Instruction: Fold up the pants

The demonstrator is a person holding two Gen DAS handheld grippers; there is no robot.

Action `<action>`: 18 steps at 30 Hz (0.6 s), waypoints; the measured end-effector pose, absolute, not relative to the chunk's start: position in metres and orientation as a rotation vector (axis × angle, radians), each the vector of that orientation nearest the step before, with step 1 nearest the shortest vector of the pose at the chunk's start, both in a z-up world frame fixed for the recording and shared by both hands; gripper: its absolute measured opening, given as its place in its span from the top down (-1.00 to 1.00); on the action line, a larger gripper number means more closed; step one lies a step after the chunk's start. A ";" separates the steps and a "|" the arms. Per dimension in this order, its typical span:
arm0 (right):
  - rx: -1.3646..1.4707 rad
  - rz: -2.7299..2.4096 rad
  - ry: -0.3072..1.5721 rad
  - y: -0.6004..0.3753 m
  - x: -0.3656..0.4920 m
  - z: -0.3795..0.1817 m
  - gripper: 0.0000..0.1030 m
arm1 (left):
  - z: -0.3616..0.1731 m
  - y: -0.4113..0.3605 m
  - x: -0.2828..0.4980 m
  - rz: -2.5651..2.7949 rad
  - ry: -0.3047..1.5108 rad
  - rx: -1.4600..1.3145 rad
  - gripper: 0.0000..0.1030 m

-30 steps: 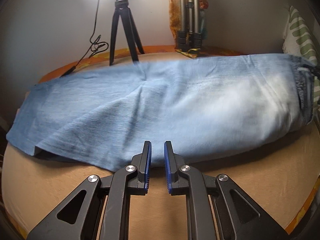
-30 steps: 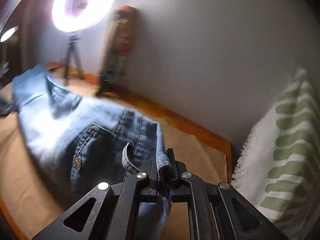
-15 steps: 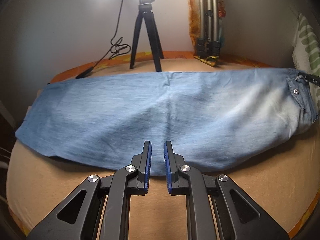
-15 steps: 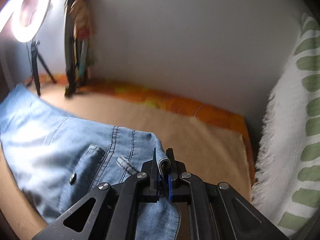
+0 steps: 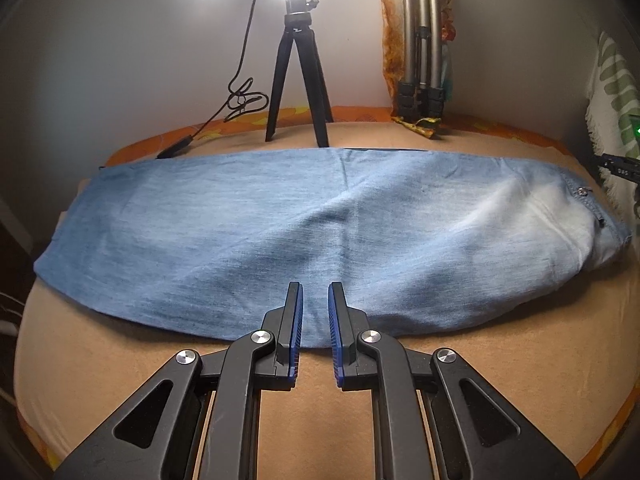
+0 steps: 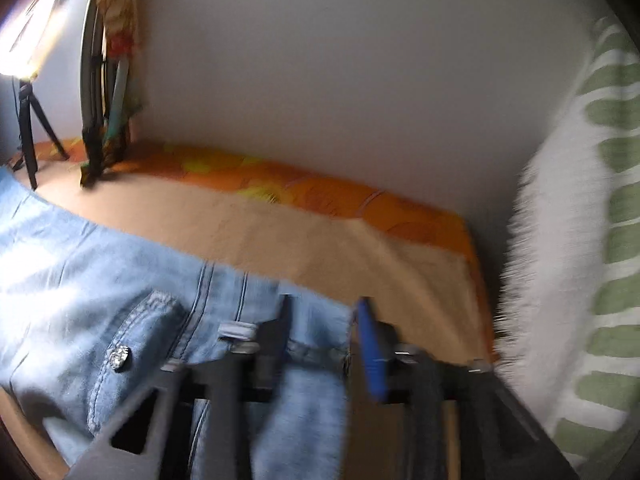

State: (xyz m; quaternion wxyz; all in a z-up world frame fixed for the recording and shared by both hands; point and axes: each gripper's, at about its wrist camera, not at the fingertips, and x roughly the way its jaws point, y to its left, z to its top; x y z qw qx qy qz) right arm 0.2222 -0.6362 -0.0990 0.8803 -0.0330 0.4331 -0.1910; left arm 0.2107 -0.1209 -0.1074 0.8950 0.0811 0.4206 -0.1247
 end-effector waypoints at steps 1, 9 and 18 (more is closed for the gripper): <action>-0.065 -0.402 0.881 -0.635 0.214 -0.089 0.11 | -0.106 -0.122 0.209 -0.268 0.870 0.167 0.78; -0.007 -0.189 0.813 -0.554 0.135 -0.042 0.07 | -0.099 -0.159 0.192 -0.416 0.866 0.201 0.78; 0.157 0.151 0.915 -0.435 0.123 -0.093 -0.02 | -0.105 -0.191 0.179 -0.500 0.843 0.289 0.78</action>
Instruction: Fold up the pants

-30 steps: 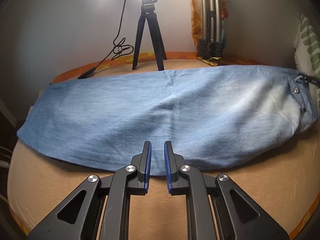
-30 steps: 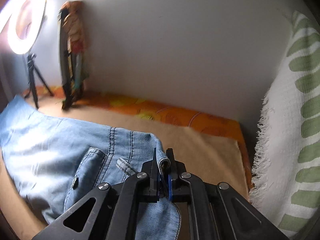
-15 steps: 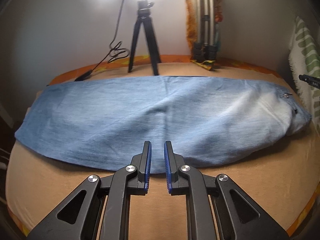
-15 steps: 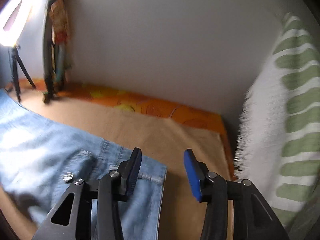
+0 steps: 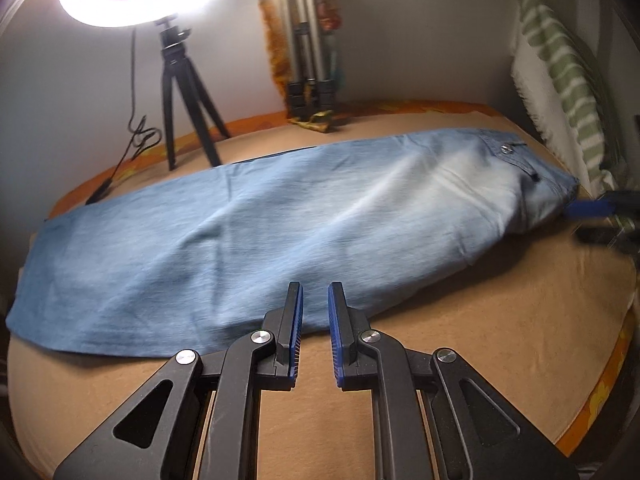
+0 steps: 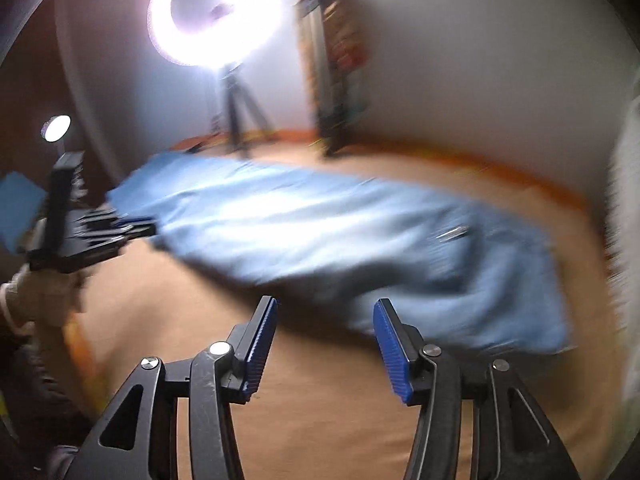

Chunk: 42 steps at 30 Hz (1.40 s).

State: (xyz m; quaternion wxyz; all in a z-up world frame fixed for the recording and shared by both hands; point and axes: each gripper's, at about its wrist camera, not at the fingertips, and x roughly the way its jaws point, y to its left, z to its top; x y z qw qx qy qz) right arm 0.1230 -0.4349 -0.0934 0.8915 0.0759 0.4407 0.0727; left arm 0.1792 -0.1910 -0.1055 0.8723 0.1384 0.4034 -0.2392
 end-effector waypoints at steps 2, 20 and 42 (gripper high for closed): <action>0.160 0.180 0.947 -0.415 0.133 -0.108 -0.02 | -0.106 -0.194 0.174 -0.517 0.830 0.319 0.78; 0.391 0.277 1.011 -0.378 0.214 -0.158 0.46 | -0.110 -0.177 0.172 -0.572 0.813 0.378 0.78; 0.679 0.364 0.921 -0.425 0.236 -0.114 0.35 | -0.125 -0.259 0.168 -0.746 0.793 0.368 0.27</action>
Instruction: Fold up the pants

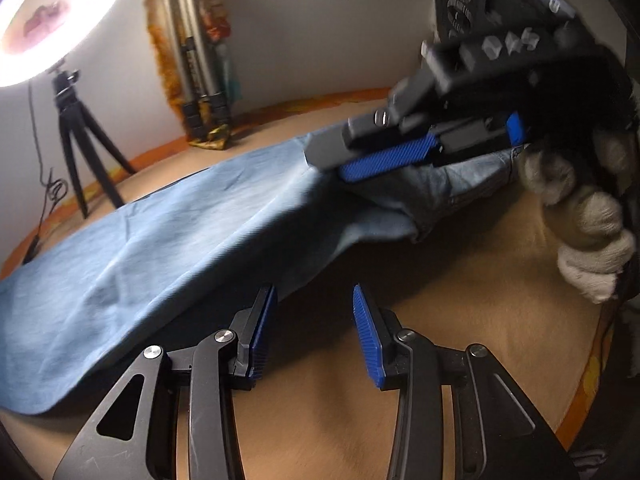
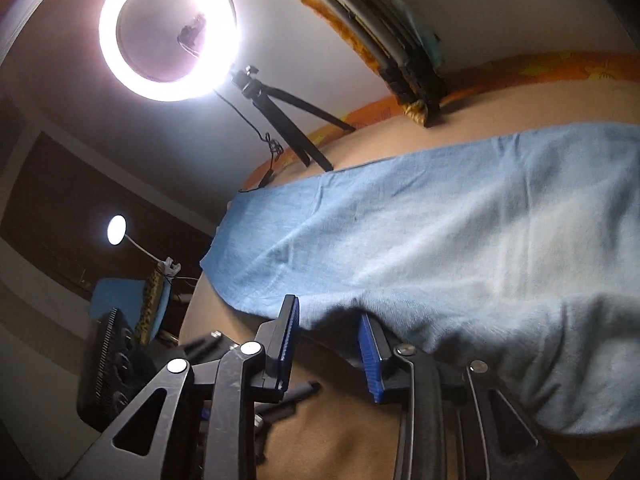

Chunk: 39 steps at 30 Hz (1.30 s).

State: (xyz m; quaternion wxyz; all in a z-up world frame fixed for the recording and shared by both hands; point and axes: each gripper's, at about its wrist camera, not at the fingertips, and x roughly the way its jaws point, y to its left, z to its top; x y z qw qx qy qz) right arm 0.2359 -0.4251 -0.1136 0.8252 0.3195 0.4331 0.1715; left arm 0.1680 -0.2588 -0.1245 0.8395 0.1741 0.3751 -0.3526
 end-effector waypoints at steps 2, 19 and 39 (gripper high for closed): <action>0.691 0.366 0.905 -0.432 0.232 -0.108 0.26 | -0.127 -0.267 0.172 -0.754 0.804 0.343 0.27; 0.814 -0.123 0.895 -0.540 0.097 -0.150 0.00 | -0.128 -0.307 0.145 -0.918 0.833 0.321 0.27; 0.810 -0.249 0.741 -0.583 0.103 -0.113 0.63 | -0.106 -0.318 0.164 -1.099 0.952 0.015 0.93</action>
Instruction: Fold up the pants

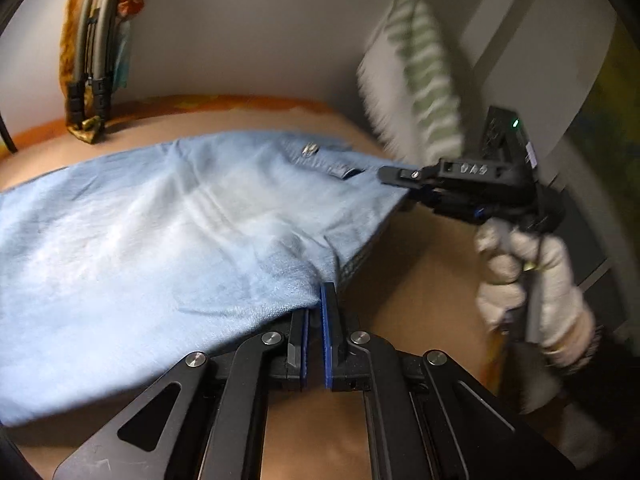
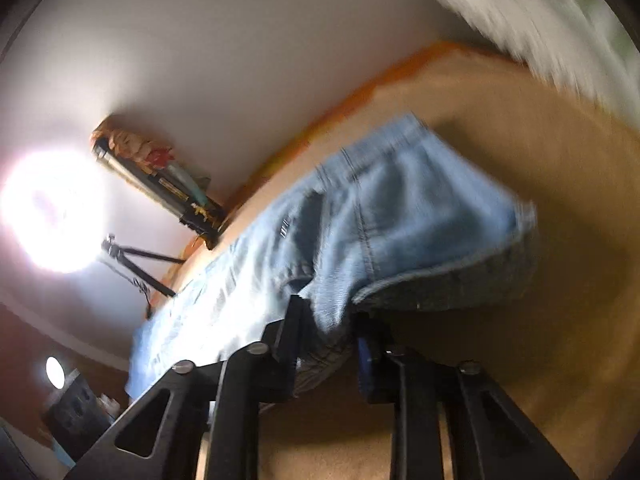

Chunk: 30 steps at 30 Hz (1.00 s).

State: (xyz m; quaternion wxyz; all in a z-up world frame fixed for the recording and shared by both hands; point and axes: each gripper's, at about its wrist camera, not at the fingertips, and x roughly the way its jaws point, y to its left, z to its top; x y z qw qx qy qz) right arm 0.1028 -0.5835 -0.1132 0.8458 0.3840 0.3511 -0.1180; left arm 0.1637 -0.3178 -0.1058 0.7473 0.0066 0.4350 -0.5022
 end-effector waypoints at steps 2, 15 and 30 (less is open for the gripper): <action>0.744 -0.256 0.749 -0.582 0.108 -0.097 0.64 | -0.111 -0.315 0.166 -1.108 1.005 -0.032 0.93; 0.634 -0.265 0.898 -0.576 0.090 -0.121 0.26 | -0.089 -0.305 0.141 -1.034 0.911 0.179 0.92; 1.172 -0.371 0.704 -0.648 0.056 -0.157 -0.21 | -0.141 -0.350 0.145 -1.011 0.955 0.310 0.92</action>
